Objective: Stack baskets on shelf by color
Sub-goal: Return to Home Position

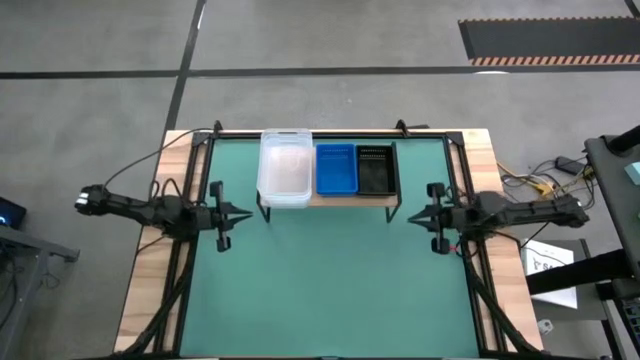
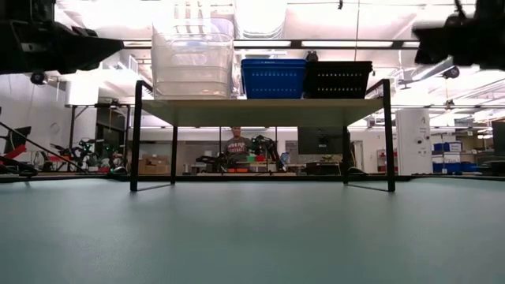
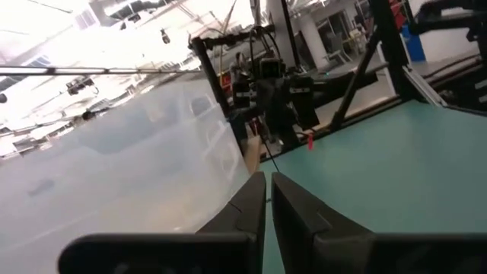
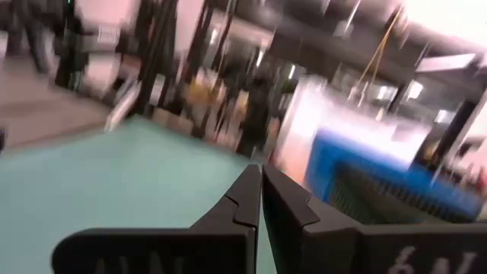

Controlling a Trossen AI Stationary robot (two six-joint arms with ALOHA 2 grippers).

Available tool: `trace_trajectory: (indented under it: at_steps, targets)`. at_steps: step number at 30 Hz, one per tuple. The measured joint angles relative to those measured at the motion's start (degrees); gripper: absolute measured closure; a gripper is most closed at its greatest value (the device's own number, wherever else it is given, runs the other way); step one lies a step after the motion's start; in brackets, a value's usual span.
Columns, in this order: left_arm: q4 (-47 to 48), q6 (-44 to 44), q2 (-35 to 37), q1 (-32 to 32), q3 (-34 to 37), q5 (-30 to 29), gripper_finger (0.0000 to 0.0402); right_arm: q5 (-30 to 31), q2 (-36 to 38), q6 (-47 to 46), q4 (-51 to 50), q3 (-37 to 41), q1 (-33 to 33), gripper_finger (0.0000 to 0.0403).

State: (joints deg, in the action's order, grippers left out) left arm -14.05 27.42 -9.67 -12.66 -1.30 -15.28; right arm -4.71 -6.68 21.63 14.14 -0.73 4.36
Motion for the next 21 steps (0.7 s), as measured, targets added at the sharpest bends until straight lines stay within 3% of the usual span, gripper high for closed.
trace_trajectory:
  at_steps: [8,15,21]
  targets:
    - [-0.01,0.00,-3.20,-0.01,0.00,0.02,0.0394,0.20,-5.43,-5.46,-12.19,0.00,-0.02,0.0394]
    - [0.00,0.00,-5.21,0.02,0.00,0.02,0.0394,0.35,-9.41,-12.50,-13.06,-0.04,0.00,0.0394]
    - [-0.03,0.00,-6.66,0.02,0.00,0.02,0.0394,0.36,-11.02,-12.79,-13.17,-0.04,-0.02,0.0394]
